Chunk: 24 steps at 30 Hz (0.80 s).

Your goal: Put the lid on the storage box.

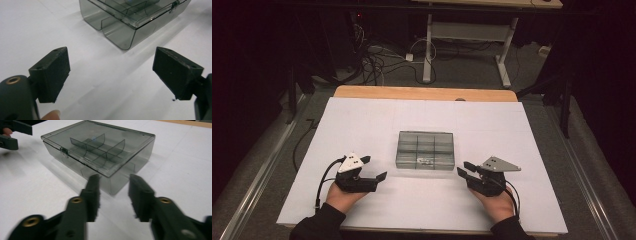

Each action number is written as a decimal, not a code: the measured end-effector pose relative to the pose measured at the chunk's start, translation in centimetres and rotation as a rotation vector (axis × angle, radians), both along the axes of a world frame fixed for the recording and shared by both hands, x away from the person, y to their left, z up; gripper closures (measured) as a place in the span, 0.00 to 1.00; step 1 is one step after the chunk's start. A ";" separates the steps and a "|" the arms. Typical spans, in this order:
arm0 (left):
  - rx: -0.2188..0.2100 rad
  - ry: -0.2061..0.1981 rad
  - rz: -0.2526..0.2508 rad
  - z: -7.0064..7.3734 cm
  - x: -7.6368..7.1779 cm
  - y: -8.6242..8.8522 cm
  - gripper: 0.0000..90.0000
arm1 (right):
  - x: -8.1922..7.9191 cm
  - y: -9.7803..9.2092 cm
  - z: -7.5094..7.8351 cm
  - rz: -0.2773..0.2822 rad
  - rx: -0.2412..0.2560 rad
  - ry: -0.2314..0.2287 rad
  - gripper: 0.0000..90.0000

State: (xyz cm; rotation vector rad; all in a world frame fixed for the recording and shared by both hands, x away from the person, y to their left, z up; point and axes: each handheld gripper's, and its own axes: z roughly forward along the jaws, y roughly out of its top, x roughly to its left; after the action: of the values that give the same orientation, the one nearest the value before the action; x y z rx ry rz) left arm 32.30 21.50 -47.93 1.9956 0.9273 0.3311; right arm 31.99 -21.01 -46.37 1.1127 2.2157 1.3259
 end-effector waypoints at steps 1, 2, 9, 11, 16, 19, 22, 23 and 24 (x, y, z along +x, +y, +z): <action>0.003 0.001 0.003 0.0 -0.1 0.3 0.12 | -0.2 -0.3 -0.1 -0.004 0.003 -0.010 0.53; 0.003 0.004 0.007 0.0 -0.2 0.6 0.08 | -0.4 -0.5 -0.1 -0.009 0.001 -0.024 0.46; 0.014 -0.036 0.045 0.5 -1.2 2.1 0.00 | -1.4 -2.4 -0.3 -0.056 0.024 -0.083 0.13; 0.018 -0.054 0.055 0.7 -1.6 2.4 0.00 | -1.8 -3.3 -0.2 -0.081 0.035 -0.101 0.07; 0.002 -0.059 0.066 0.7 -2.2 3.2 0.00 | -2.6 -4.8 0.1 -0.127 0.049 -0.122 0.00; 0.000 -0.048 0.064 0.4 -2.0 3.2 0.00 | -2.8 -4.9 0.0 -0.117 0.050 -0.125 0.00; 0.000 -0.038 0.055 0.2 -1.8 3.1 0.00 | -2.7 -4.4 -0.2 -0.112 0.046 -0.119 0.00; 0.002 -0.036 0.053 0.2 -1.8 3.1 0.00 | -2.7 -4.1 -0.2 -0.113 0.039 -0.124 0.00; 0.001 -0.036 0.054 0.2 -1.8 3.1 0.00 | -2.7 -4.0 -0.2 -0.116 0.038 -0.127 0.00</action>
State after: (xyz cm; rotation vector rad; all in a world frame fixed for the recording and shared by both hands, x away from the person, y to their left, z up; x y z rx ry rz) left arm 30.49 24.57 -47.73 1.9617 0.9598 0.3964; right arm 29.25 -25.06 -46.54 1.1198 2.0125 1.3553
